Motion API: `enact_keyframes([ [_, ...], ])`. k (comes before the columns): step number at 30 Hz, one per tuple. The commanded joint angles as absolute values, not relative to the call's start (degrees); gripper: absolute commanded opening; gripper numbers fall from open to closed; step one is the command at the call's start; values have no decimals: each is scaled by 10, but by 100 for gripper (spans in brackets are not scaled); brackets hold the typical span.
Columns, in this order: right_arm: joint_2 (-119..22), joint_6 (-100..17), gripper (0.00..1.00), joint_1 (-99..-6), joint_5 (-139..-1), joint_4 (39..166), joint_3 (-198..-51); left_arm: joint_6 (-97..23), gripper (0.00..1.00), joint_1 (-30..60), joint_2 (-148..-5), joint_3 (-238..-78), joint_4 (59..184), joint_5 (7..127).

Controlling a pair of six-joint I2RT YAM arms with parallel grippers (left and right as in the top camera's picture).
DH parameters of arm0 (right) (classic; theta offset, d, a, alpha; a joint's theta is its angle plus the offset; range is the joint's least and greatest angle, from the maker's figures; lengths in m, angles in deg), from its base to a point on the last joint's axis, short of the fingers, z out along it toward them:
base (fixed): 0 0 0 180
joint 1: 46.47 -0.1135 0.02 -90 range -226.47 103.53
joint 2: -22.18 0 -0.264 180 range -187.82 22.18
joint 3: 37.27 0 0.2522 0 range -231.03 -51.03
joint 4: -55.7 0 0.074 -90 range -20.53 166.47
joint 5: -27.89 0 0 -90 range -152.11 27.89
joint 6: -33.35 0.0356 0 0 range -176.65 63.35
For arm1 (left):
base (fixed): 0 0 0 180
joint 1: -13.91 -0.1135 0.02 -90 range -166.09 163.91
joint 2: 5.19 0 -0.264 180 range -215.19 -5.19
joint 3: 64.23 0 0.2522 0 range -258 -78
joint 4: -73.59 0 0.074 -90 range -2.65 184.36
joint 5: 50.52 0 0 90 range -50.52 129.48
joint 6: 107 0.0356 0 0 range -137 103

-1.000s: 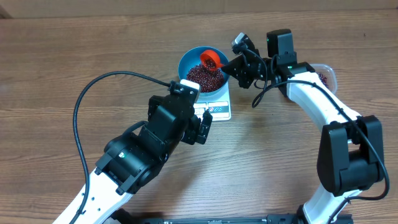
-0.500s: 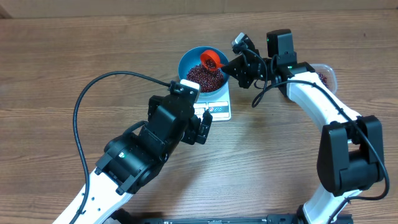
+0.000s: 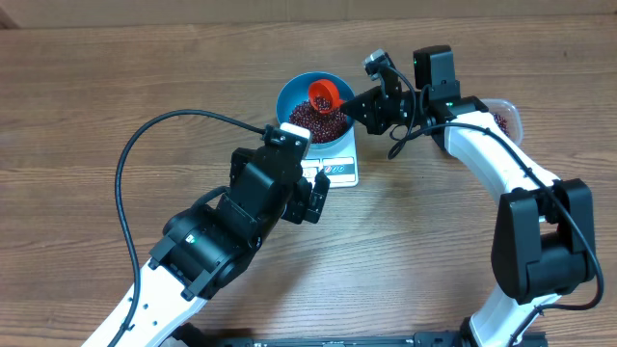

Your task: Scoop item into bowl and weigh 150g on scale

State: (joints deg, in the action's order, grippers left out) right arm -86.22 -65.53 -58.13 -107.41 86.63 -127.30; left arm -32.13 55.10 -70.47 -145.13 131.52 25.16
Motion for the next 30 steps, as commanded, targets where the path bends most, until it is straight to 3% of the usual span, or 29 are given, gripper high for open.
enact_keyframes([
  [1, -867, -608, 4, -584, -1101, 864, -1276, -333, 99, 547, -707, -1460, 1313, 252],
  [18, -784, -545, 4, -540, -1142, 905, -1276, -333, 99, 547, -707, -1460, 1313, 252],
  [30, -703, -552, 4, -453, -1095, 1023, -1276, -333, 99, 547, -707, -1460, 1313, 252],
])
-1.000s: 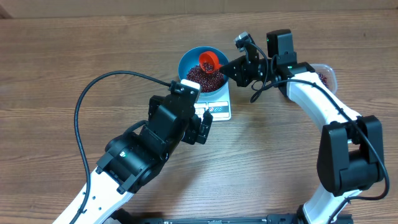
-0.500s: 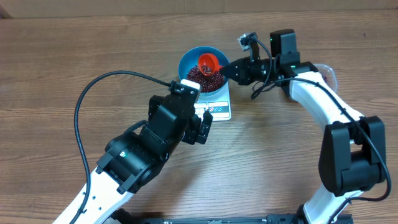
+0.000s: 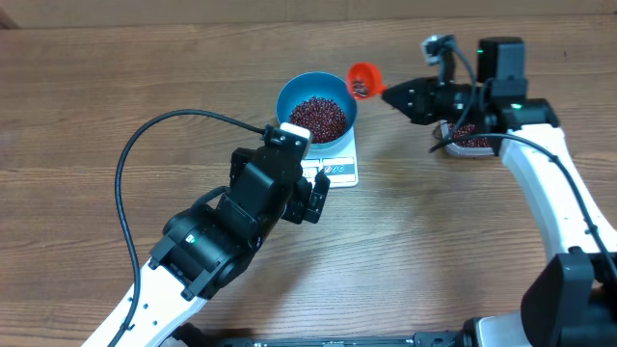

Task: Scoop item into bowl and weigh 150g on scale
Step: 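Raise the empty scoop and carry it right to the bean tub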

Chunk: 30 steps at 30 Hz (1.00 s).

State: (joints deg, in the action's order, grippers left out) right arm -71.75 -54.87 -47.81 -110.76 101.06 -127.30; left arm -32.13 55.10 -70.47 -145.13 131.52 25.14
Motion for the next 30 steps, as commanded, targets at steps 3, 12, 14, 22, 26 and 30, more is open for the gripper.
enact_keyframes([
  [3, -702, -563, 4, -416, -1095, 1052, -1276, -333, 99, 547, -707, -1460, 1313, 252],
  [12, -702, -591, 4, -304, -1096, 1119, -1276, -333, 99, 547, -707, -1460, 1313, 252],
  [14, -702, -608, 4, -284, -1096, 1130, -1276, -333, 99, 547, -707, -1460, 1313, 252],
  [22, -702, -691, 4, -234, -1082, 1192, -1276, -333, 99, 547, -707, -1460, 1313, 252],
  [26, -702, -705, 4, -232, -1003, 1208, -1276, -333, 99, 547, -707, -1460, 1313, 252],
  [30, -702, -707, 4, -232, -912, 1215, -1276, -333, 99, 547, -707, -1460, 1313, 252],
])
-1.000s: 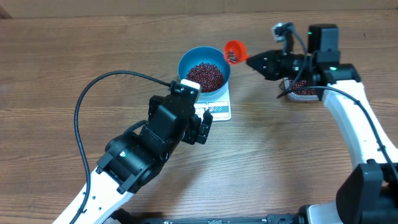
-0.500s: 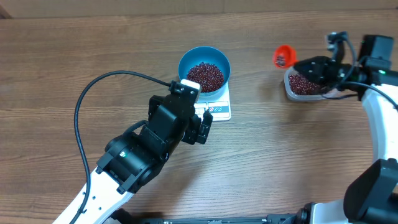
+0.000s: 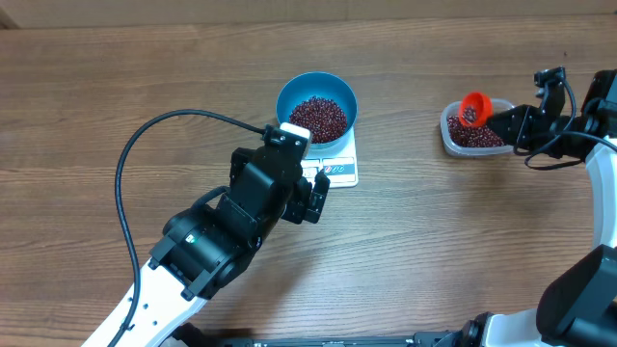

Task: Scoop item into bowl and weigh 150g on scale
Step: 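Raise the empty scoop and carry it right to the bean tub, then dip the red scoop into the beans in the tub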

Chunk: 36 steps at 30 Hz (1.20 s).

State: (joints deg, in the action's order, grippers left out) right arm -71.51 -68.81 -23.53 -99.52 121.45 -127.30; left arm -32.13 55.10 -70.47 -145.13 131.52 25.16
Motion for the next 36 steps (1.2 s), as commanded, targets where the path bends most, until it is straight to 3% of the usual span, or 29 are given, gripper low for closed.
enact_keyframes([
  [1, -702, -707, 4, -232, -896, 1215, -1276, -333, 99, 547, -707, -1460, 1313, 252],
  [13, -702, -754, 4, -245, -789, 1219, -1276, -333, 99, 547, -707, -1460, 1313, 252],
  [32, -702, -765, 4, -424, -436, 1171, -1276, -333, 99, 547, -707, -1460, 1313, 252],
  [36, -702, -762, 3, -443, -416, 1162, -1276, -333, 99, 547, -707, -1460, 1313, 252],
])
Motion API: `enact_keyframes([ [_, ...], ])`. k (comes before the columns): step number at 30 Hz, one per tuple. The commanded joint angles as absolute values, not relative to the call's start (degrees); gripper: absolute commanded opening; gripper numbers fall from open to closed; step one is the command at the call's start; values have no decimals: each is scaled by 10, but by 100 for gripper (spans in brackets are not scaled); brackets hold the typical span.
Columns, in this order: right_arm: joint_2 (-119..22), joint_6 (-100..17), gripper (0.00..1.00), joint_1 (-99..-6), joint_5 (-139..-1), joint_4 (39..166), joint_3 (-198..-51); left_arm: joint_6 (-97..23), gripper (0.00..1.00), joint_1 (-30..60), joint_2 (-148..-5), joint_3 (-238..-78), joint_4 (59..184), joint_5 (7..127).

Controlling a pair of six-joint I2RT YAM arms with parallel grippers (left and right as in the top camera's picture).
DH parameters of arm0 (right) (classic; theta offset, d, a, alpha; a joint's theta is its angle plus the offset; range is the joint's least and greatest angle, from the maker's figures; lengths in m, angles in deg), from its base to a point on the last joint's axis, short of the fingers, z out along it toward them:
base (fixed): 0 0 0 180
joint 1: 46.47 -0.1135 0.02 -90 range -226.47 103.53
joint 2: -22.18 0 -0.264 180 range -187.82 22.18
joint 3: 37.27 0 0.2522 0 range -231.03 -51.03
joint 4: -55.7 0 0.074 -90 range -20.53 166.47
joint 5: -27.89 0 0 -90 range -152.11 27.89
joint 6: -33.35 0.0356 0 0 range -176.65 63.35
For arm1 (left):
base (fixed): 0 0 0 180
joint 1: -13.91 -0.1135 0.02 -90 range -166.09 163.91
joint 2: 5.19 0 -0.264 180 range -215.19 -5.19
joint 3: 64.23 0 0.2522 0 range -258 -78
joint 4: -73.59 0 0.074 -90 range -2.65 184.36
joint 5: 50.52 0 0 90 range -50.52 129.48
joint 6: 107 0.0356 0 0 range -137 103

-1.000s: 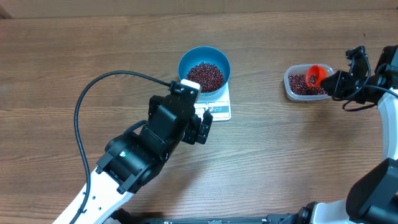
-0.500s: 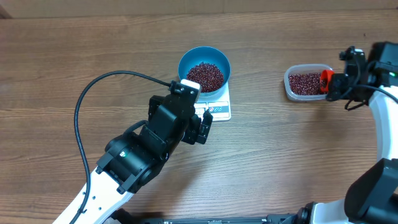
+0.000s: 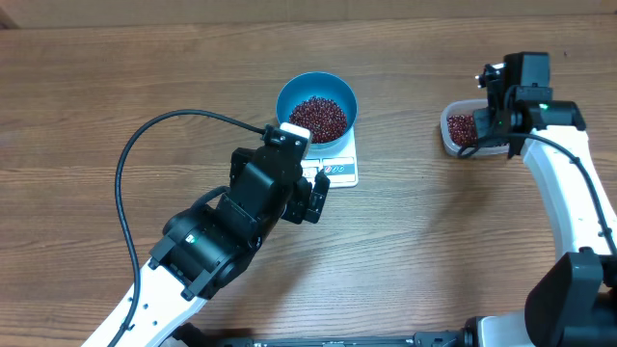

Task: Scoop item into bowl and weigh 150g on scale
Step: 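Dip the red scoop into the beans in the tub, then lift the filled scoop and carry it left over the blue bowl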

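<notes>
A blue bowl (image 3: 317, 108) holding red beans stands on the small white scale (image 3: 339, 172) at the table's middle back. A clear container (image 3: 461, 129) of red beans sits at the right. My right gripper (image 3: 494, 123) points down over the container's right half, with its fingers hidden under the wrist. The orange scoop is out of view. My left gripper (image 3: 317, 198) hangs just in front of the scale's left corner. Its jaws are too dark to read.
A black cable (image 3: 154, 135) loops from the left arm over the left of the table. The left arm's bulk fills the front left. The table's far edge runs along the top.
The right arm has swung in so its wrist now covers the right half of the bean container. The orange scoop, held over the container before, no longer shows. The left arm is unmoved.
The right gripper held the orange scoop over the blue bowl's beans. Then the scoop was just right of the bowl, then over the clear container. Now the wrist is down over that container, hiding the scoop. The left arm stayed by the scale throughout.
</notes>
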State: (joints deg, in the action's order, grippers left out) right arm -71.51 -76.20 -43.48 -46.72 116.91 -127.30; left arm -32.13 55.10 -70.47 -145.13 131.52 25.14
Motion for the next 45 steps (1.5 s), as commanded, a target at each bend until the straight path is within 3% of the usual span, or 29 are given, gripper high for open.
enact_keyframes([
  [1, -702, -760, 3, -447, -416, 1160, -1276, -333, 99, 547, -707, -1460, 1313, 252],
  [9, -669, -712, 3, -476, -433, 1160, -1277, -333, 99, 547, -707, -1460, 1313, 252],
  [21, -590, -715, 4, -518, -853, 1055, -1288, -333, 99, 547, -707, -1460, 1313, 252],
  [45, -770, -715, 4, -621, -862, 966, -1287, -333, 99, 547, -707, -1460, 1313, 252],
])
